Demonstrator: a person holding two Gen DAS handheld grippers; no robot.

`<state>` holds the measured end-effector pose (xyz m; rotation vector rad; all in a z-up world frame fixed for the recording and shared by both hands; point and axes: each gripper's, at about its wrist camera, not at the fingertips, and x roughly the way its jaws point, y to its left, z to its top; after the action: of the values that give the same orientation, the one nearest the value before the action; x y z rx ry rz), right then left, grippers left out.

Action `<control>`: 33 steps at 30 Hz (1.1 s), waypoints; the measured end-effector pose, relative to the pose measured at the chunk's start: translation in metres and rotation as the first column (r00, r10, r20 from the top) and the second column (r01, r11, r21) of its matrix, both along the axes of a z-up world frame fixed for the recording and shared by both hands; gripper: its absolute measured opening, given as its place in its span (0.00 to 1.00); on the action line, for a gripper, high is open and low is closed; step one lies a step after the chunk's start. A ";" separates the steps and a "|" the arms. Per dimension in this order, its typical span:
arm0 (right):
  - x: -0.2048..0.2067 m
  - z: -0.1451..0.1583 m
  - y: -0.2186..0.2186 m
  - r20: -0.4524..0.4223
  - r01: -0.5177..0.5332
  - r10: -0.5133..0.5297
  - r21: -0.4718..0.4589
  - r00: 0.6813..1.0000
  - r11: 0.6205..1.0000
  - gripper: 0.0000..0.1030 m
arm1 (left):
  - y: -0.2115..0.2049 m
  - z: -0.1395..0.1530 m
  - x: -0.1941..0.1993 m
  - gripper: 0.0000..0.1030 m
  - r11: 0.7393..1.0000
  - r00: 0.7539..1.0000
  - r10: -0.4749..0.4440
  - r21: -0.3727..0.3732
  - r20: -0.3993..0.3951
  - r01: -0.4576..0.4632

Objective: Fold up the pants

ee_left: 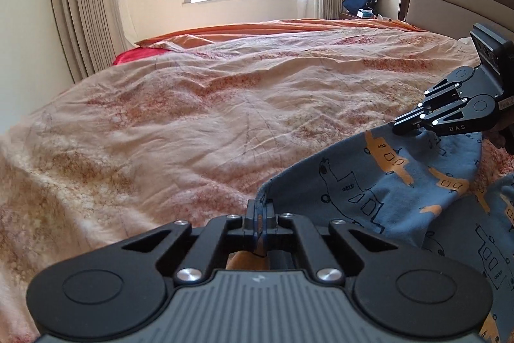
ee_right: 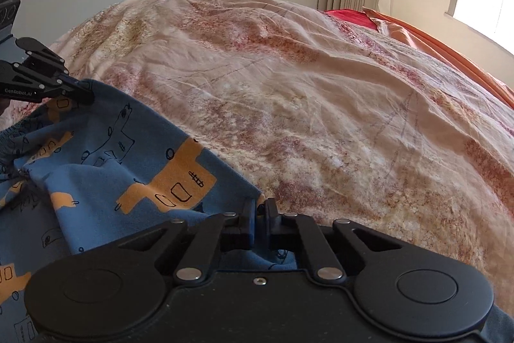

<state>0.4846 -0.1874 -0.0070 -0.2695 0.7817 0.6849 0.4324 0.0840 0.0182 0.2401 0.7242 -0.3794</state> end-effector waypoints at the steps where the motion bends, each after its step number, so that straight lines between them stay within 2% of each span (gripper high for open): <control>1: -0.002 0.003 0.003 0.022 0.015 -0.014 -0.008 1.000 1.000 0.01 | -0.002 0.006 -0.004 0.01 1.000 1.000 0.001 0.027 0.031 -0.002; 4: -0.007 0.017 0.016 0.139 0.068 -0.064 -0.024 0.988 0.997 0.01 | 0.001 0.019 -0.006 0.01 0.997 0.995 0.017 0.075 0.097 -0.024; 8: -0.007 0.036 0.040 0.291 0.116 -0.109 -0.006 0.950 0.993 0.01 | 0.015 0.016 0.004 0.01 0.992 0.993 0.078 0.095 0.093 -0.087; 13: -0.008 0.030 0.065 0.353 0.124 -0.103 -0.038 0.930 0.992 0.01 | 0.023 0.009 -0.005 0.01 0.993 0.993 0.075 0.079 0.092 -0.082; 18: -0.032 0.035 0.060 0.398 0.132 -0.109 -0.031 0.911 0.991 0.00 | 0.015 0.027 -0.044 0.01 0.996 0.985 0.024 0.080 0.174 -0.039; 25: -0.109 0.070 0.032 0.473 0.122 -0.118 0.022 0.873 0.992 0.01 | -0.015 0.050 -0.129 0.01 0.987 0.947 -0.090 0.158 0.308 0.043; 29: -0.165 0.082 0.011 0.495 0.120 -0.126 0.044 0.860 0.992 0.00 | -0.035 0.046 -0.181 0.01 0.974 0.922 -0.161 0.206 0.351 0.091; 33: -0.214 0.079 -0.006 0.482 0.122 -0.133 0.054 0.866 0.991 0.01 | -0.052 0.029 -0.227 0.01 0.964 0.914 -0.208 0.231 0.347 0.132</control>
<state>0.2703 -0.1934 0.0722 -0.3497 0.3041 0.4692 0.2059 0.0317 0.0474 0.5562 0.3686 -0.4125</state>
